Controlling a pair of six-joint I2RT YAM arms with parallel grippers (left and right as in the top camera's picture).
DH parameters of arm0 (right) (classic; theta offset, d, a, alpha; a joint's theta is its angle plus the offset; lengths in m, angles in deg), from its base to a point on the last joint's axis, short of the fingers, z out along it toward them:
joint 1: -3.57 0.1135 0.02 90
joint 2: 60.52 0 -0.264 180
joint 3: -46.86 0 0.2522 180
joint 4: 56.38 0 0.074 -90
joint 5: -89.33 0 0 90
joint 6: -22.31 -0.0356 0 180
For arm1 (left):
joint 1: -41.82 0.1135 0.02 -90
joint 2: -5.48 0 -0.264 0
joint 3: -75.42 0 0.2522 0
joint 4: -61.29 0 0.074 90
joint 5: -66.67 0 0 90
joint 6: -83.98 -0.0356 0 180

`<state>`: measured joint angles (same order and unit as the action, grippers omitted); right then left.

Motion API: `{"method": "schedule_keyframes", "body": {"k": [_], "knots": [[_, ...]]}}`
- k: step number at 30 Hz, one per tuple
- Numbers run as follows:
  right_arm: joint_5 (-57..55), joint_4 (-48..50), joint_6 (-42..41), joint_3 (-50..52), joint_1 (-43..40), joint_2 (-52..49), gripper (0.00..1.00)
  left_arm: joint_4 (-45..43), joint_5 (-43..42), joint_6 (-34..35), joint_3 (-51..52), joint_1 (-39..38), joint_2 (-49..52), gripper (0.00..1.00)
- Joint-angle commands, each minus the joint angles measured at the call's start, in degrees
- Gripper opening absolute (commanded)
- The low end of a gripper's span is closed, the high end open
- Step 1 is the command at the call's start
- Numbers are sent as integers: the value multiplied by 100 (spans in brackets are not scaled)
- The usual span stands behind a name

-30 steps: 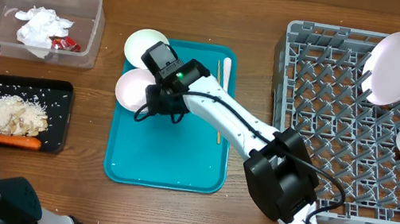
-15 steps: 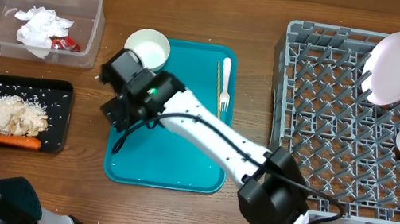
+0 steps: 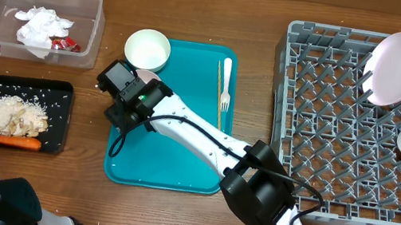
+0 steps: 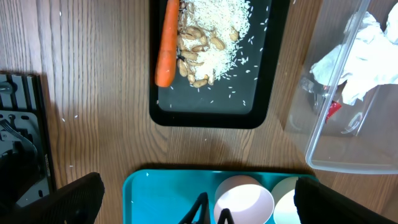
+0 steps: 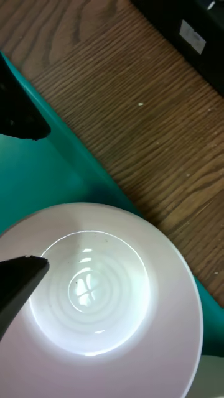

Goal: Sort waste into correct bins and load items into the dishwasher rack
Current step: 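Grasp the pink bowl rim with the right gripper and lift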

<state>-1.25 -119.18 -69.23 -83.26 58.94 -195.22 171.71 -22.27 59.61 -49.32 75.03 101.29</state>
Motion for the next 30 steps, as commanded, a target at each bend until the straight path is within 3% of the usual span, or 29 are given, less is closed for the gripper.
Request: {"method": "schedule_keyframes", "body": {"k": [1, 5, 13, 17, 20, 23, 30], "knots": [[170, 59, 7, -103, -13, -177, 59, 13, 44, -70, -11, 4, -7, 100], [173, 55, 7, -101, -15, -179, 50, 13, 44, -70, -11, 4, -7, 100], [175, 120, -68, 146, -15, -184, 47, 13, 44, -70, -11, 4, -7, 100], [170, 114, -166, 144, -26, -184, 22, 13, 44, -70, -11, 4, -7, 100], [173, 22, -232, 96, -35, -173, 16, 13, 44, -70, -11, 4, -7, 100], [173, -201, -433, -72, -94, -116, 4, 13, 42, -70, -11, 4, -7, 100], [37, -1172, -1167, -673, -575, 841, 4, 13, 44, -70, -11, 4, -7, 100]]}}
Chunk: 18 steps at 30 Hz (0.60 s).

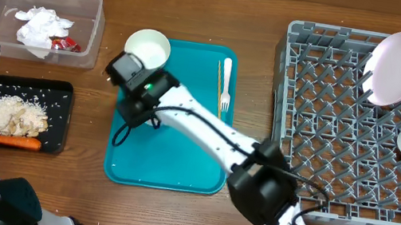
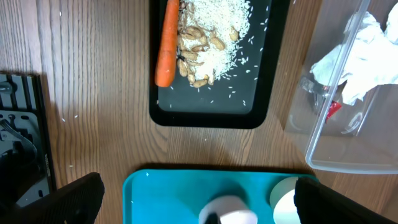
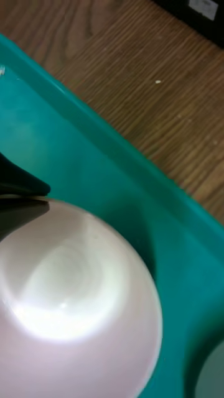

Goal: Sort waste into correct bins and load items into the dishwasher rack
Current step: 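Grasp the pink bowl rim with the right gripper and lift, then carry the pink bowl right over the dish rack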

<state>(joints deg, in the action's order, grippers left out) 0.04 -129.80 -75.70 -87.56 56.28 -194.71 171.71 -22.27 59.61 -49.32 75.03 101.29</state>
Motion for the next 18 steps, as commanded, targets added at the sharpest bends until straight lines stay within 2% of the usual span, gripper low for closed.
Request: {"method": "schedule_keyframes", "body": {"k": [1, 6, 12, 18], "knots": [[-107, -203, -695, -243, -426, 997, 4, 13, 44, -70, -11, 4, -7, 100], [-59, -992, -1611, -243, -1425, 2076, 4, 13, 44, -70, -11, 4, -7, 100], [743, -1775, -1628, -243, -3163, 2900, 4, 13, 44, -70, -11, 4, -7, 100], [3359, -1858, -942, -63, -5093, 2931, 4, 13, 44, -70, -11, 4, -7, 100]]}}
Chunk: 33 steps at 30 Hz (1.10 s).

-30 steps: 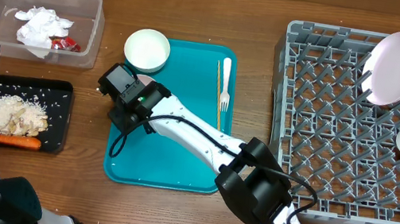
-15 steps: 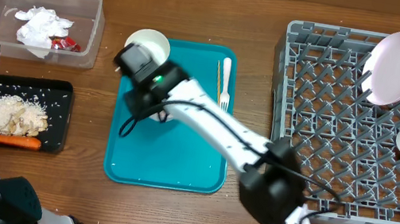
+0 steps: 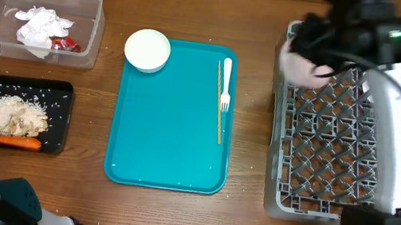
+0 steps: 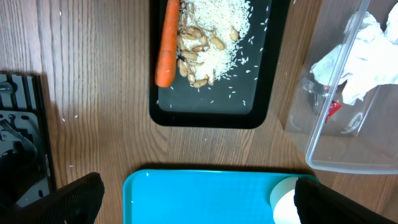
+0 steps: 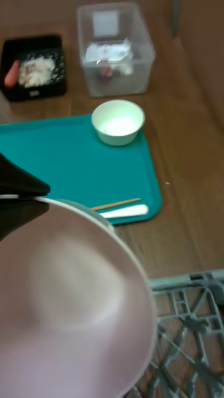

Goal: Sort waste into correct bins and load items into the dishwasher rack
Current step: 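Carry the pink bowl right over the dish rack, then lower the pink bowl tilted into the rack and open the gripper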

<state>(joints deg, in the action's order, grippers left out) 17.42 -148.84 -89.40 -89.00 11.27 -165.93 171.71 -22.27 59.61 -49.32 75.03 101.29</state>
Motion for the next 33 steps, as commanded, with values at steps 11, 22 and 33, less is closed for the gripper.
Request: {"method": "schedule_keyframes", "body": {"k": [11, 22, 33], "knots": [[5272, 367, 2339, 1937, -2903, 52, 4, 13, 44, -70, -11, 4, -7, 100], [6207, 2693, 2623, 4085, -3058, 50, 4, 13, 44, -70, -11, 4, -7, 100], [5608, 3399, 2371, 4194, -3049, -26, 4, 13, 44, -70, -11, 4, -7, 100]]}}
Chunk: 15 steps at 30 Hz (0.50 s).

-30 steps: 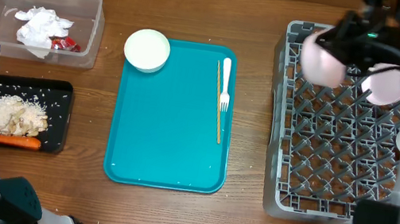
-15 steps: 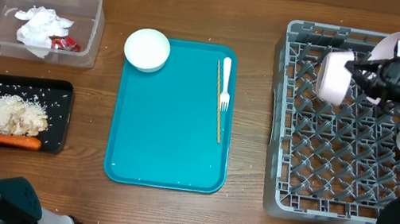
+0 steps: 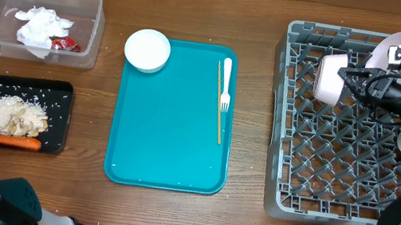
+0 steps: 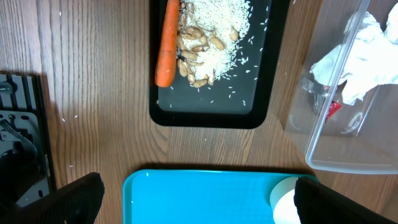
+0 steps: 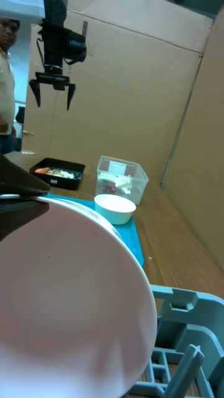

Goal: Sort waste into correct bins and load items into the dishwasher rack
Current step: 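Lower the pink bowl tilted into the rack and open the gripper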

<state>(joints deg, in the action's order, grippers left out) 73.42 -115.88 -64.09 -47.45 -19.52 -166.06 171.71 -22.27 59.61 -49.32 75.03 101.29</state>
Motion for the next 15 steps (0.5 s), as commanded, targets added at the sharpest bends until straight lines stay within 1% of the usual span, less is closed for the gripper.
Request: {"method": "schedule_keyframes", "body": {"k": [1, 4, 8, 10, 12, 15], "knots": [[9, 201, -304, 57, 50, -13, 4, 13, 44, -70, -11, 4, -7, 100], [11, 649, -861, 74, 129, -15, 4, 13, 44, -70, -11, 4, -7, 100], [-20, 1104, -1257, 74, 238, -37, 4, 13, 44, -70, -11, 4, -7, 100], [-201, 1274, -1443, 74, 332, -83, 4, 13, 44, -70, -11, 4, -7, 100], [-662, 1268, -1611, 87, 404, -103, 4, 13, 44, -70, -11, 4, -7, 100], [-765, 1561, -1878, 227, 446, -103, 4, 13, 44, -70, -11, 4, -7, 100]]}}
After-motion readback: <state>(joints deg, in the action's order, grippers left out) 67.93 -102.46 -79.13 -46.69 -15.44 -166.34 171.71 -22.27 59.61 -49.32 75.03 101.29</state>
